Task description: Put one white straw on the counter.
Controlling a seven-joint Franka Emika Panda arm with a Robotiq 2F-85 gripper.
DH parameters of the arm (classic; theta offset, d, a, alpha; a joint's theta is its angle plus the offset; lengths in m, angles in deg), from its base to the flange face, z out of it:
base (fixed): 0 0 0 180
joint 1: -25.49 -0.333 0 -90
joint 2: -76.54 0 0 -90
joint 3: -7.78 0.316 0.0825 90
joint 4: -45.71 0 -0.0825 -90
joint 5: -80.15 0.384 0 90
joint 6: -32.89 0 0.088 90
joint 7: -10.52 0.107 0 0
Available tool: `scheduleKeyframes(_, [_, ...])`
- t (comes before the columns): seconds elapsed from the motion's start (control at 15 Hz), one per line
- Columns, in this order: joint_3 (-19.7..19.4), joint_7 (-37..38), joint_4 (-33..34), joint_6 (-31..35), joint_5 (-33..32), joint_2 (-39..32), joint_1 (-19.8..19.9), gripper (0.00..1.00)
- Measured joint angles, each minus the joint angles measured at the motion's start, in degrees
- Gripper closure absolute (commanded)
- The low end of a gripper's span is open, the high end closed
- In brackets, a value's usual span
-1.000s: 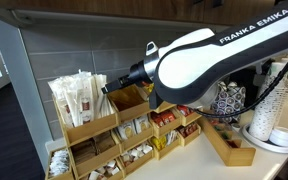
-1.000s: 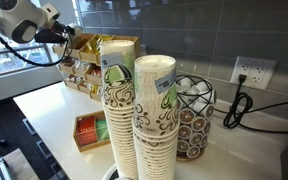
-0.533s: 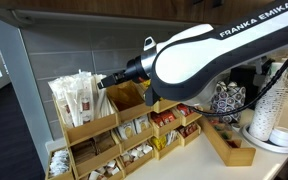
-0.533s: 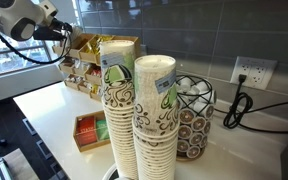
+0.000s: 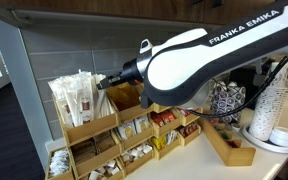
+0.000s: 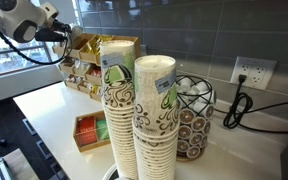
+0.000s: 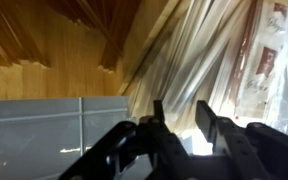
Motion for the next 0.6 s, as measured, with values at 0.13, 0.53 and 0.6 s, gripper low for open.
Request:
scheduleKeyframes(0.13, [0.0,0.0,0.2,0.2,0.0,-0.4,0.0,1.00])
scheduleKeyframes(0.53, [4.6,9.4,0.3,1.1,-10.7,-0.6,6.2,1.00])
scheduleKeyframes(0.6, [6.2,12.0,0.3,1.2,-13.7,-0.6,8.6,1.00])
